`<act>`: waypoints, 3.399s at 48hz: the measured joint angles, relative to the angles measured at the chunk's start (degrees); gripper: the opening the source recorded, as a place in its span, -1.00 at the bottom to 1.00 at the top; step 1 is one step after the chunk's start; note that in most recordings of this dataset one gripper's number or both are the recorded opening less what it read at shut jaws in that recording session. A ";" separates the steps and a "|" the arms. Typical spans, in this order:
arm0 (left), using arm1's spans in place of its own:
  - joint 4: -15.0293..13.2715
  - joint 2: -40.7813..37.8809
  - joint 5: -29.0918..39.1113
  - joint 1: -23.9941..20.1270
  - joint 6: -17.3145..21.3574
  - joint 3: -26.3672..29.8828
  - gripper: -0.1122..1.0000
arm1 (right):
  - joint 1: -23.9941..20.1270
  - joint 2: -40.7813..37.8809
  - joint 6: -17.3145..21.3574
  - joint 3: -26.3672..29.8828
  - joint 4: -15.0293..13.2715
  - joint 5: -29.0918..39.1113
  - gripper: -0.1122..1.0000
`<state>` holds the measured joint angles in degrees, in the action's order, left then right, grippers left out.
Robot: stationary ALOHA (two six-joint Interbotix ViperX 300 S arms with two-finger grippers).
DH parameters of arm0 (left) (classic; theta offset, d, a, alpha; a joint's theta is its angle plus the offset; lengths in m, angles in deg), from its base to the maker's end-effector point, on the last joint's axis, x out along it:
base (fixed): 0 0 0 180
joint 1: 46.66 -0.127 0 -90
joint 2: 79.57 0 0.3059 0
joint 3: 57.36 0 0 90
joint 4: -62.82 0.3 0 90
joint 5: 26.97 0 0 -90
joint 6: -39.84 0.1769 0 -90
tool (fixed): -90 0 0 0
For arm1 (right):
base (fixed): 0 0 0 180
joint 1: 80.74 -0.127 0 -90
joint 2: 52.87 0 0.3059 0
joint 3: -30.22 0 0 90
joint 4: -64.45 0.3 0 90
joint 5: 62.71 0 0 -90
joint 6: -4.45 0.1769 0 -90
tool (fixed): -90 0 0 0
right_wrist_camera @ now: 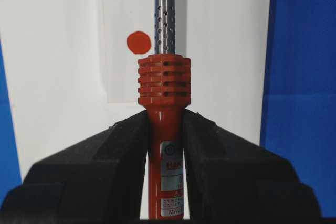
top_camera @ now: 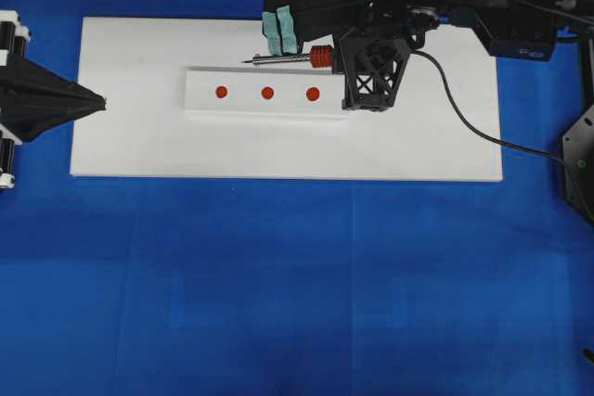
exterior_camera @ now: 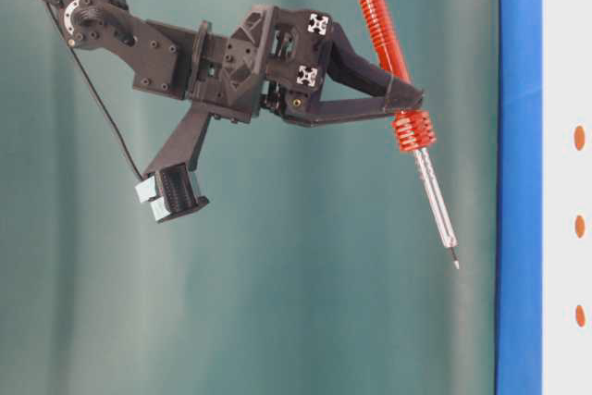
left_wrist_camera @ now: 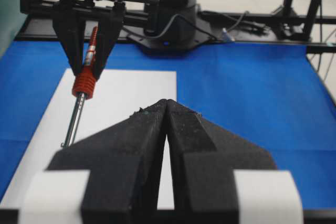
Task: Touch the tip of the soldering iron to the mark.
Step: 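Lower the iron tip onto the leftmost red dot, then raise the iron tip off the strip with the right gripper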
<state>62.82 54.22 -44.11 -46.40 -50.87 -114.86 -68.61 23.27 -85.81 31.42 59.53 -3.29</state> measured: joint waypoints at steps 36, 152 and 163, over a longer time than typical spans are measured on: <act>0.00 0.00 0.09 0.00 0.00 0.00 -0.79 | -1.58 -9.40 0.09 0.00 0.00 -9.05 -0.68; 0.00 0.00 0.18 0.00 0.09 0.00 -0.79 | -1.67 -7.65 0.62 2.90 -0.09 -6.68 -0.68; 0.00 0.00 0.18 0.00 0.09 0.00 -0.79 | -1.67 -4.83 0.62 6.33 -1.05 -0.97 -0.68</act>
<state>62.82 54.22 -43.94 -46.40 -50.78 -114.86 -70.28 18.43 -85.20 37.75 58.47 -4.26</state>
